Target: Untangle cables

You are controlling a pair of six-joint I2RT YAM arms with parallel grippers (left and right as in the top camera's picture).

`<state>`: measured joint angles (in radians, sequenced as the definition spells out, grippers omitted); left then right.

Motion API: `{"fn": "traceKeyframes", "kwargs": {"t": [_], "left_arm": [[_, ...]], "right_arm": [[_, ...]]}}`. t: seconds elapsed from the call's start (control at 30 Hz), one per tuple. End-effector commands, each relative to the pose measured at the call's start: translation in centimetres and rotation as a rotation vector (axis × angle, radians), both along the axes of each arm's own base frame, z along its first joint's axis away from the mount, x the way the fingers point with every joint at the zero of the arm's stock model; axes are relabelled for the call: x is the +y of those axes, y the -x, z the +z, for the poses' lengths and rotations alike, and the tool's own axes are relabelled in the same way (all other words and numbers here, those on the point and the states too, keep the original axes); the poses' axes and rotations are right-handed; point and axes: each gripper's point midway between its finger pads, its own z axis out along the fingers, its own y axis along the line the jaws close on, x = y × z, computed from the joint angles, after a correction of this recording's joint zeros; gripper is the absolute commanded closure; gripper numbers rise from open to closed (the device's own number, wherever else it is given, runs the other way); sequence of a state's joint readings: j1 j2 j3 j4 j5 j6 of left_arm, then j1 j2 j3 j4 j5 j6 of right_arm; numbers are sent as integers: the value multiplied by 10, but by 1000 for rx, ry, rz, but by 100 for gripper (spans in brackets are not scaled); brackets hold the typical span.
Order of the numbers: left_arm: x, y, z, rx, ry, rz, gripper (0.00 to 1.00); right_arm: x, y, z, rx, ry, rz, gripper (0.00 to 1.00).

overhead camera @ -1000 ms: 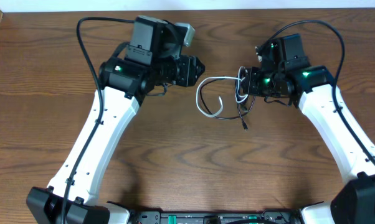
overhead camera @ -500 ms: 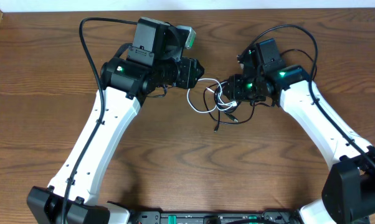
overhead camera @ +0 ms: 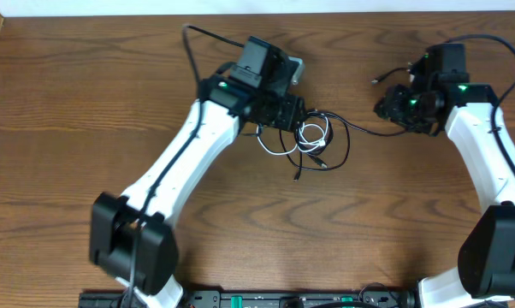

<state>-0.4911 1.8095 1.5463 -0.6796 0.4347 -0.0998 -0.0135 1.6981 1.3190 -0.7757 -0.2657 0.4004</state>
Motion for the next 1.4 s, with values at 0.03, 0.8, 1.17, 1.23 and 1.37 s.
{"fn": "traceKeyframes", "kwargs": {"t": [0.03, 0.8, 1.17, 1.23, 1.37], "left_arm": [[-11, -4, -22, 14, -14, -11, 51], [-58, -13, -138, -11, -240, 104, 60], [-69, -7, -148, -24, -253, 81, 61], [-69, -7, -148, -23, -253, 81, 60], [-65, -11, -150, -40, -273, 97, 61]], "right_arm": [[-11, 1, 0, -4, 23, 11, 48], [-21, 5, -3, 12, 55, 16, 50], [-20, 9, -4, 24, 58, 28, 50], [-20, 9, -5, 25, 58, 29, 51], [-20, 9, -5, 25, 58, 29, 50]]}}
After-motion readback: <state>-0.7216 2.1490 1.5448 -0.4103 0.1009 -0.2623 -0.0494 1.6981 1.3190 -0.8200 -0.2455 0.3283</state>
